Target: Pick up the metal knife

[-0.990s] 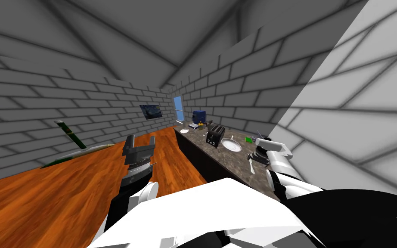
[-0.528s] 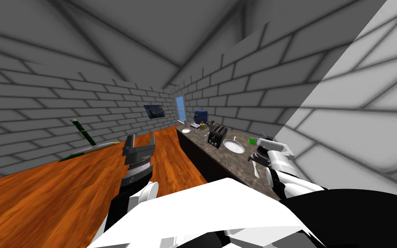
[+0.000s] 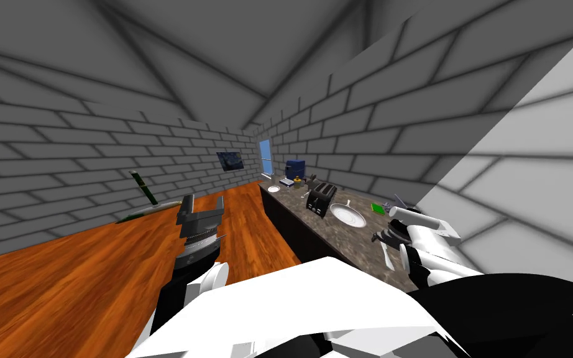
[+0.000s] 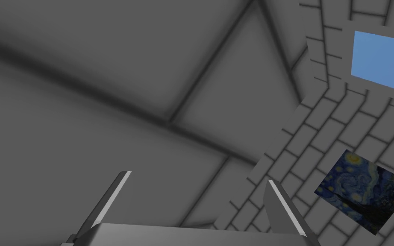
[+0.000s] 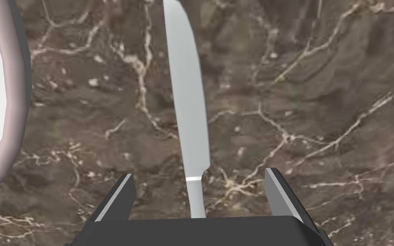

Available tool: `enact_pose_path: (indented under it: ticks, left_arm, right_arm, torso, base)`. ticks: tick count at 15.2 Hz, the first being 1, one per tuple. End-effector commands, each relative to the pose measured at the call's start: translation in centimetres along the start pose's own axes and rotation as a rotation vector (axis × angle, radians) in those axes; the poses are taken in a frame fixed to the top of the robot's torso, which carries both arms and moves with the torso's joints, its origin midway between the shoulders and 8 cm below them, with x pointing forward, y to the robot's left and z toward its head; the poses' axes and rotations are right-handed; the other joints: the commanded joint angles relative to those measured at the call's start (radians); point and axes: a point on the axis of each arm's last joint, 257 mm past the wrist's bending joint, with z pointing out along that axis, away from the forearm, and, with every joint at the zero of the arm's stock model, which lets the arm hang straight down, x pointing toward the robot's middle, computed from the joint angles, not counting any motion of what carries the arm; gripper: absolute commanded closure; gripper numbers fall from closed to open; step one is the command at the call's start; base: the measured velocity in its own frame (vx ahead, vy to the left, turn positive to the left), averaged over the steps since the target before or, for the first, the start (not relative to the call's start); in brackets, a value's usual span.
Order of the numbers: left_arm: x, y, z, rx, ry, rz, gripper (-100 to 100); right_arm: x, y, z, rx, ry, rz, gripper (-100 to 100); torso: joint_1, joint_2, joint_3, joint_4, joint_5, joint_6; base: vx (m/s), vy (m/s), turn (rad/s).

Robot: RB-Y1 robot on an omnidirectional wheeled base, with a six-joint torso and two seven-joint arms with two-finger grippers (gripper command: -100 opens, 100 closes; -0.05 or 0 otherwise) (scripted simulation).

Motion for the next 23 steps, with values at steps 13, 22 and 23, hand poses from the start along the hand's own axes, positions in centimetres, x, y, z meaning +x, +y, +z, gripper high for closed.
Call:
enact_pose_path:
  ticks: [13,22,23]
  left_arm:
    - [0.0,0.0,0.0,0.000,0.000,0.000,0]
    - [0.0,0.0,0.0,0.000,0.000,0.000,0]
    - [0.0,0.0,0.0,0.000,0.000,0.000,0]
  right_arm:
    - [-0.8,5.7,1.2,0.000,0.002,0.040,100]
    - [-0.4,0.8,0.4,0.001,-0.005,0.006,100]
    - [-0.5,-0.6,0.2,0.001,-0.012,-0.002,100]
  torso:
    - [-0.004,0.003,0.002,0.001,-0.002,-0.001]
    - [-0.008,0.005,0.003,0.001,-0.003,-0.001]
    - [-0.007,0.005,0.003,0.001,-0.003,0.000]
  base:
    - [0.026,0.029,0.045]
    - [-0.031,-0.034,-0.065]
    - [-0.037,-0.040,-0.081]
